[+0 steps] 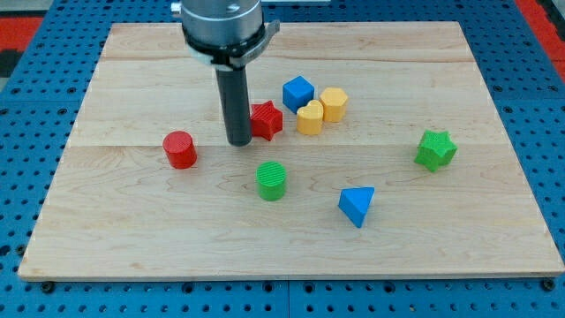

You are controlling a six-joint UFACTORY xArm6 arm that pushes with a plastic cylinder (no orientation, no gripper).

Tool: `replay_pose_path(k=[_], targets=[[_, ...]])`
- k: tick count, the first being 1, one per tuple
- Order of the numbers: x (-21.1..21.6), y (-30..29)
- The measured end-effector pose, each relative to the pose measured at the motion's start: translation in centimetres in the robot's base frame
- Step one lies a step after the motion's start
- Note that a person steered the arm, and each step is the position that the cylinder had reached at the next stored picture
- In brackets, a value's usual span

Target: Push the red circle diagonal to the green circle

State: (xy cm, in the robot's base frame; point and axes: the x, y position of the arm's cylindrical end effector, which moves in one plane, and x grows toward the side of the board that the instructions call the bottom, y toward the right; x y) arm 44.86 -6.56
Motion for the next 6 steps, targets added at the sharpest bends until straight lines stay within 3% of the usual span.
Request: replay_pose_path(k=[1, 2, 3, 4, 5, 6], targets=[[5.9, -2.7], [6.9, -9.1], [1.5, -14.5], [0.9, -12.9], [0.7, -5.4], [1.4, -3.0]])
